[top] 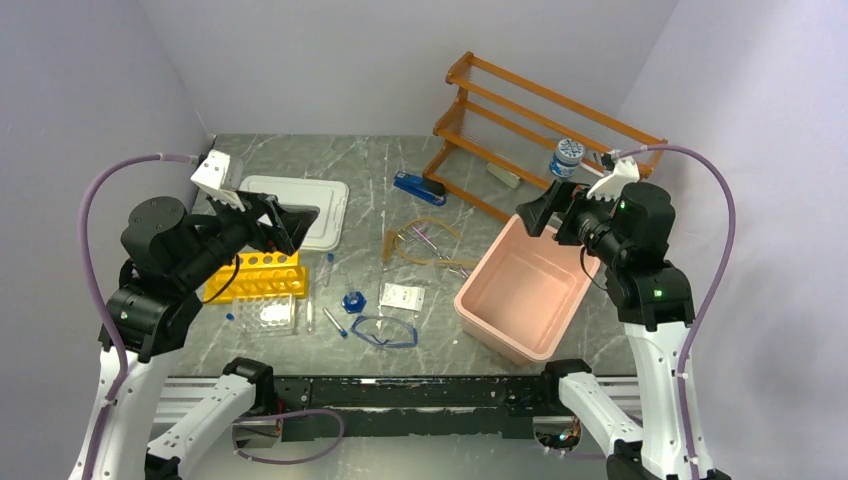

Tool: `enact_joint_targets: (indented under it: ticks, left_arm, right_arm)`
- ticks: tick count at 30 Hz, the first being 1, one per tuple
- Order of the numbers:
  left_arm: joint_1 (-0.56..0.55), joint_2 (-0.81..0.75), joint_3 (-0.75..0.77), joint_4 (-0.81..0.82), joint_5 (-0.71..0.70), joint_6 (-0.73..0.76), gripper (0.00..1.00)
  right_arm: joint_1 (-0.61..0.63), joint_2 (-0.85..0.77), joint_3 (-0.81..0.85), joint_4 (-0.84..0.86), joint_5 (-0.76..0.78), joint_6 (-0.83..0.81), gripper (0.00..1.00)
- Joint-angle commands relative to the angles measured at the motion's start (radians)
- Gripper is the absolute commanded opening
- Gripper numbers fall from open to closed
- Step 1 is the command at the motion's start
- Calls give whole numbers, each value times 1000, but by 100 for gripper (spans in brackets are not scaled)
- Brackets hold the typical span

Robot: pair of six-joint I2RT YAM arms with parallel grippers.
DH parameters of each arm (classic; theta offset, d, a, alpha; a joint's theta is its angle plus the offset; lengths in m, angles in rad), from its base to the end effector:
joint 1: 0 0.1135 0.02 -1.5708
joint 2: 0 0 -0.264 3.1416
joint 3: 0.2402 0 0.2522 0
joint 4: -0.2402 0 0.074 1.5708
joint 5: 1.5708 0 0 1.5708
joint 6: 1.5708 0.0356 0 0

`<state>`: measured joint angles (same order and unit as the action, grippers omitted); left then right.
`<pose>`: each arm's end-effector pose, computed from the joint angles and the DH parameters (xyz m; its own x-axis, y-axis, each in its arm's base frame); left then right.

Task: Organize the chemistry lab equipment

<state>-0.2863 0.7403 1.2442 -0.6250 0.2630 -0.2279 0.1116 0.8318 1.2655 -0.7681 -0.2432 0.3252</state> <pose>0.1108 -0.0423 0.4493 -0.2304 -0.1596 -0.9599 0.4806 0.8391 -0.2549 0.1400 0.0243 0.4304 -0.4158 0.2654 -0.8698 -0.2124 0.9017 0.3767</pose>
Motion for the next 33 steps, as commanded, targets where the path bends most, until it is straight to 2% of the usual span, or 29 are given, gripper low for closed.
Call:
enact_joint_targets:
  ticks: [1,7,15,19,21,25,29,33]
  left_arm:
    - [12,-2,-9,21,-2,-11,92]
    - [12,4,-34,39,24,-10,92]
    - [12,22,-89,90,21,-6,91]
    - [12,45,-136,122,8,-25,90]
    - [12,61,-162,146,12,-33,89]
    - [12,98,-216,224,23,-49,87]
    - [12,162,-234,292,20,-55,86]
    - [12,251,-194,295,7,-65,85]
  right_arm:
    - [6,2,-24,12,14,-5,100]
    - [6,41,-123,39,27,4,98]
    - [9,148,-193,53,108,18,88]
    - [37,207,-233,70,159,60,72]
    - [69,240,-261,88,209,97,64]
    - [146,320,-306,122,358,169,54]
    - [165,428,-298,123,541,210,47]
    - [165,538,-257,174,624,183,45]
